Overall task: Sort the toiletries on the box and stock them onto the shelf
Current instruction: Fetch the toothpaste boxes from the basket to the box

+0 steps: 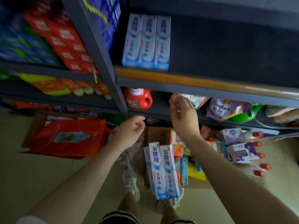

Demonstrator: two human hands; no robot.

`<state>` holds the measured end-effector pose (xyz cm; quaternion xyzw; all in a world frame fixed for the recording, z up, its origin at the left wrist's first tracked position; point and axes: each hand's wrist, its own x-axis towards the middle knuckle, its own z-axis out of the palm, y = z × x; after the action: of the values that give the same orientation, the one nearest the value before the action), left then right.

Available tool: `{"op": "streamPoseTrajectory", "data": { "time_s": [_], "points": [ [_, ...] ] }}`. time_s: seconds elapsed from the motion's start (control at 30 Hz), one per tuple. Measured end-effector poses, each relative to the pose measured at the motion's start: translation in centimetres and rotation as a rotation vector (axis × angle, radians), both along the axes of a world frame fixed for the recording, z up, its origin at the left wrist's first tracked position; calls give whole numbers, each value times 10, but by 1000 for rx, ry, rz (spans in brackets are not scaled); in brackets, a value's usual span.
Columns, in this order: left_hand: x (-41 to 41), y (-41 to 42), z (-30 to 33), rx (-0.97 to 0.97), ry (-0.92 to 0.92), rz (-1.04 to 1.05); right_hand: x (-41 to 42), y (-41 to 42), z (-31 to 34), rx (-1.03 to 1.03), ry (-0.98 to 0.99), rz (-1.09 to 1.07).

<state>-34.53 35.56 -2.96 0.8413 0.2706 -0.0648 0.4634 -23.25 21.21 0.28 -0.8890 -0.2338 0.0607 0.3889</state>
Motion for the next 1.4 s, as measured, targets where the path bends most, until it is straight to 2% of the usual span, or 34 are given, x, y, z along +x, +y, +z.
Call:
{"op": "streamPoseTrajectory", "data": {
  "time_s": [0.13,0.2,0.27,0.43,0.6,0.67,0.73,0.83,0.97,1.07,1.2,1.33,1.4],
  "points": [
    [31,34,60,237,-352,14,40,50,39,58,-192,-39],
    [46,46,81,357,-459,-53,62,73,45,-70,-147,-46],
    [61,54,97,450,-483,-106,79,89,46,-233,-111,-5],
    [98,66,110,554,-387,-119,101,102,43,-408,-49,90],
    [142,77,95,580,-46,-33,122,76,50,-510,-88,-34],
    [158,82,87,552,34,32,129,71,53,-540,-104,-94],
    [170,87,82,419,-7,176,133,74,54,-543,-109,-124],
    [174,91,81,216,-66,319,139,84,50,-455,7,-124],
    [164,90,85,250,-27,275,144,89,50,-510,88,-134],
    [163,88,85,176,-23,281,147,83,55,-557,126,-166],
    [183,94,83,166,28,337,150,82,47,-559,98,-113],
    [194,97,74,356,107,313,147,78,49,-469,79,-183],
    [193,96,76,366,89,300,138,68,62,-362,47,-256]
  ]
}}
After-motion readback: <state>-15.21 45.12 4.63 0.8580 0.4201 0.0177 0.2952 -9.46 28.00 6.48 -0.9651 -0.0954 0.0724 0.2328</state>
